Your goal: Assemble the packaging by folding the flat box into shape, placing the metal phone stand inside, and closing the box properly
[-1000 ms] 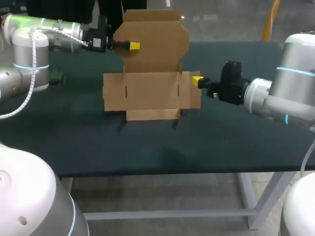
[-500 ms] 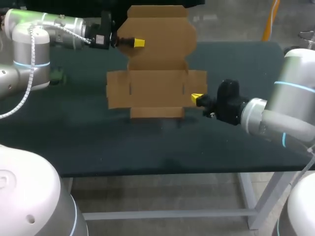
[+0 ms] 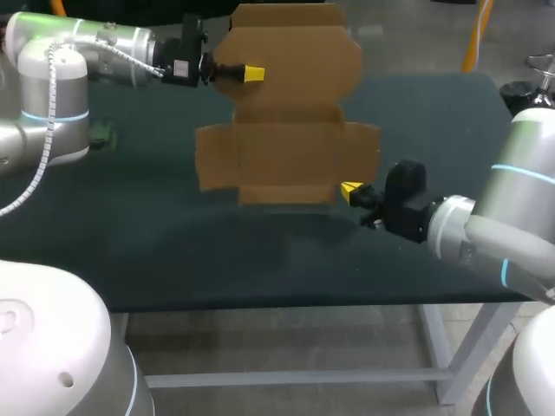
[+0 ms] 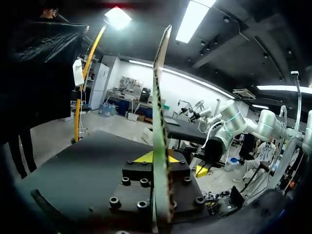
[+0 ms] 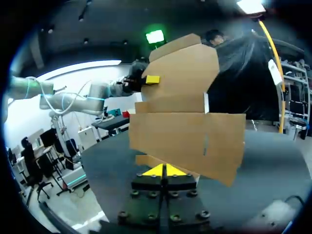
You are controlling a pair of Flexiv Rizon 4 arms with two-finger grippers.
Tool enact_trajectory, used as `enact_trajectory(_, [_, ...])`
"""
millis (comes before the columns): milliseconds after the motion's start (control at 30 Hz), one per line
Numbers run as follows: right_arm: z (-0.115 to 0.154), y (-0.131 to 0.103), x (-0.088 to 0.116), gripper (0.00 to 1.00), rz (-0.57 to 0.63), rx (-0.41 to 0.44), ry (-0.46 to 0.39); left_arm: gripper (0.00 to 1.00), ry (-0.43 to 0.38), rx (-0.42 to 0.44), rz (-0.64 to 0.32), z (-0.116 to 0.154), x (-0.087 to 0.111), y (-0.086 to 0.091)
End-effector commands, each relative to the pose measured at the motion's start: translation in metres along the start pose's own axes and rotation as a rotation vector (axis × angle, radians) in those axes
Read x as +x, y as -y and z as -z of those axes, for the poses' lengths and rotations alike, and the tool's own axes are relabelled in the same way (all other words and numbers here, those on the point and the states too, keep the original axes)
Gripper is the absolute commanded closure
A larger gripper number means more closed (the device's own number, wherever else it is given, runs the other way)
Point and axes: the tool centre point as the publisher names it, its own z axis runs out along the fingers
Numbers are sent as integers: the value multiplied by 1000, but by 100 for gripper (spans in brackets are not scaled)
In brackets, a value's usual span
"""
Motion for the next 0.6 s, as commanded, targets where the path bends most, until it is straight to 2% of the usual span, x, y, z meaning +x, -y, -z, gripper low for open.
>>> enact_trajectory(33, [8, 6, 6, 100, 7, -51, 53, 100, 62, 8, 6, 2, 17, 0])
enact_trajectory(200, [11, 14, 9, 100, 16, -47, 57, 100, 54, -4, 32, -4, 20, -9])
enact_trajectory(600, [2, 27, 13, 100, 22, -26, 53, 100, 2, -17, 74, -12, 7, -24])
